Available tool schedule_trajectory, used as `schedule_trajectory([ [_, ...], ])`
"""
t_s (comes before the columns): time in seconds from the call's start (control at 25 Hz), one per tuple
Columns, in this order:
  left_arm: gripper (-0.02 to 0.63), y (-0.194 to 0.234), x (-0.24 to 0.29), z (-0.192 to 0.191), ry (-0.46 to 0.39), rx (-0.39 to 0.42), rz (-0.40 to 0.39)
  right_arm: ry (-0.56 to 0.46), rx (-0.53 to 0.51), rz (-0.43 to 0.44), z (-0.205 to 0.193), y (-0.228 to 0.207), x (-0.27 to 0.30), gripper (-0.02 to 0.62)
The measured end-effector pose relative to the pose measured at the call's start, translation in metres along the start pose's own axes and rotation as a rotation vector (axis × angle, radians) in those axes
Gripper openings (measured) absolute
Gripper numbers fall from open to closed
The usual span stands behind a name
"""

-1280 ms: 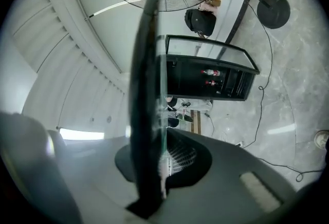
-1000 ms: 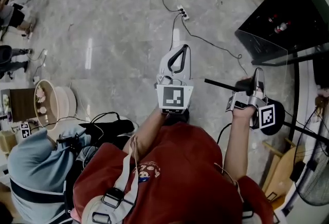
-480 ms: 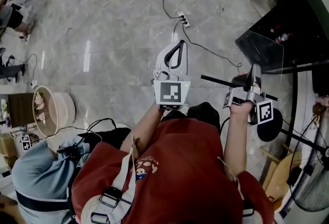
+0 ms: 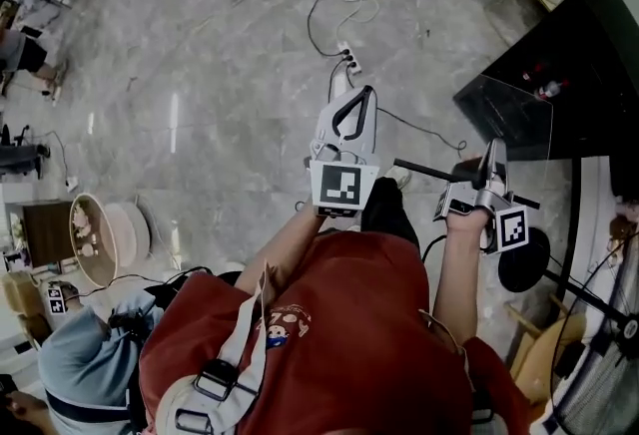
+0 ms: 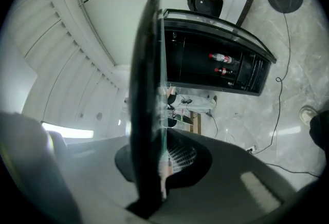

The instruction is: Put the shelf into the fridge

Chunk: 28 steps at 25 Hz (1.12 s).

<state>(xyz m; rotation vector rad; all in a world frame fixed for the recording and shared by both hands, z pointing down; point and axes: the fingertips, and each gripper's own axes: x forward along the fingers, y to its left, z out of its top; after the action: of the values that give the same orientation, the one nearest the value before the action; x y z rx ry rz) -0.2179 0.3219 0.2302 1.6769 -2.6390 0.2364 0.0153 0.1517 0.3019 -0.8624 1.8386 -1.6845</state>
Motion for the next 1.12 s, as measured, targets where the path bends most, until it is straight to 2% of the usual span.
schedule_trajectory([
  [0.12,0.006,-0.018,0.05,0.014,-0.015,-0.03,-0.052,-0.013,0.031,-0.016,0.021,-0.007,0.032,0.009],
  [0.36,0.005,-0.055,0.156,0.026,-0.018,-0.036,-0.097,-0.063,0.056,-0.061,0.08,-0.028,0.099,0.009],
  [0.6,0.006,-0.107,0.233,0.021,0.021,-0.022,-0.23,-0.174,0.098,-0.116,0.129,-0.055,0.122,0.009],
  [0.88,0.006,-0.171,0.291,0.006,0.062,-0.001,-0.378,-0.324,0.108,-0.133,0.181,-0.058,0.128,0.009],
  [1.12,0.006,-0.215,0.327,0.003,0.056,0.006,-0.516,-0.443,0.11,-0.167,0.211,-0.073,0.118,0.009],
])
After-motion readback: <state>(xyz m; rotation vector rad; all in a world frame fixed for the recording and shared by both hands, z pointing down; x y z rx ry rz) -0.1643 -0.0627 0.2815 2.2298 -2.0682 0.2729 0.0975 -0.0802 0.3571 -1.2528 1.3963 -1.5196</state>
